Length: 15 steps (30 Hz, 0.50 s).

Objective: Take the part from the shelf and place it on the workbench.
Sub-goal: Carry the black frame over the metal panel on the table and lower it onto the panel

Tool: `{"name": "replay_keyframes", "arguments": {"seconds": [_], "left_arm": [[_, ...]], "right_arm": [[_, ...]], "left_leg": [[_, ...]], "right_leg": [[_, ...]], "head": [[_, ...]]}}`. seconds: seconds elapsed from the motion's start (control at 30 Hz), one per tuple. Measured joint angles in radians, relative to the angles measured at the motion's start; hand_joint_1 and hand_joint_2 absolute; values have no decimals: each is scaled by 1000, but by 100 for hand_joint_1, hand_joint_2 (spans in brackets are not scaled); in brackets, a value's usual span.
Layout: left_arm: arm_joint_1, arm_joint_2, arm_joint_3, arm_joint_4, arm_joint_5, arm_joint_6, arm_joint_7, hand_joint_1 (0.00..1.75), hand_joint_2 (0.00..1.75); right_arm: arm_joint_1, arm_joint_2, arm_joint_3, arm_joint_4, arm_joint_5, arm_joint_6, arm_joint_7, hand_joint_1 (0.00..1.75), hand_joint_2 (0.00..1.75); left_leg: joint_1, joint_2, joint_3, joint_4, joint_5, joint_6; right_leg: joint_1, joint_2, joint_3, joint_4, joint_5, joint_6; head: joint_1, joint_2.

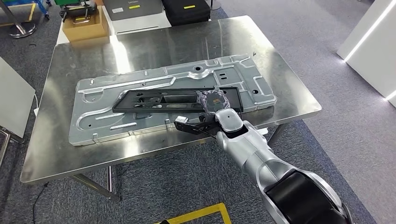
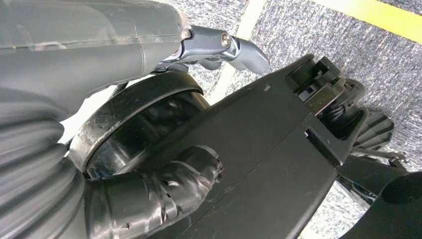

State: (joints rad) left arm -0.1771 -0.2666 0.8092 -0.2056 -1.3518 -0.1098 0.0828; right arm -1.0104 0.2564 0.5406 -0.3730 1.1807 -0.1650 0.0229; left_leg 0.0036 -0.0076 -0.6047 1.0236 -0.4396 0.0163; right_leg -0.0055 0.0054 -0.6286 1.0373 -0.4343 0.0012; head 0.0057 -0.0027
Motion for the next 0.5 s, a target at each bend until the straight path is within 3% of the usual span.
{"name": "replay_keyframes", "arguments": {"seconds": [0.03,0.1,0.17,0.2,0.23,0.27,0.37,0.43,0.5], "left_arm": [[0,0,-1,0,2,0,0,0,0],[0,-1,-3,0,7,1,0,0,0],[1,-1,-3,0,14,2,1,0,0],[1,-1,-3,0,16,2,1,0,0],[2,-1,-3,0,18,2,1,0,0],[2,-1,-3,0,18,2,1,0,0],[1,-1,-3,0,20,2,1,0,0],[2,-1,-3,0,24,5,1,0,0],[3,-1,-3,0,30,10,5,0,0]], "right_arm": [[-1,0,-3,0,-2,2,-2,0,0],[-2,0,-10,0,-8,7,-3,0,0],[0,0,-16,1,-15,12,-4,0,0],[2,0,-19,3,-17,14,-4,0,0],[3,0,-20,4,-19,15,-3,0,0],[4,0,-22,5,-21,16,-4,0,0],[0,0,-27,6,-24,18,-4,0,0],[-2,1,-32,6,-27,21,-2,0,0],[-3,1,-35,6,-30,25,0,0,0]], "left_leg": [[2,0,3,-4,2,7],[6,1,8,-12,7,18],[5,3,8,-12,6,23],[4,3,8,-11,6,23],[4,2,8,-10,5,23],[4,2,9,-8,3,23],[2,-1,10,-2,-4,16],[-1,-1,8,1,-6,7],[-1,-1,8,0,-6,-3]], "right_leg": [[0,0,-3,7,-6,4],[0,-1,-33,74,-47,11],[-2,-1,-96,204,-105,14],[-2,-1,-124,258,-120,15],[-2,-1,-137,280,-118,15],[-2,-2,-131,264,-97,14],[-2,-2,-41,72,-8,7],[1,-1,-9,8,5,1],[2,0,-7,3,7,-7]], "head": [[0,0],[1,0],[1,0],[1,0],[1,0],[1,0],[1,0],[1,0],[0,0]]}}
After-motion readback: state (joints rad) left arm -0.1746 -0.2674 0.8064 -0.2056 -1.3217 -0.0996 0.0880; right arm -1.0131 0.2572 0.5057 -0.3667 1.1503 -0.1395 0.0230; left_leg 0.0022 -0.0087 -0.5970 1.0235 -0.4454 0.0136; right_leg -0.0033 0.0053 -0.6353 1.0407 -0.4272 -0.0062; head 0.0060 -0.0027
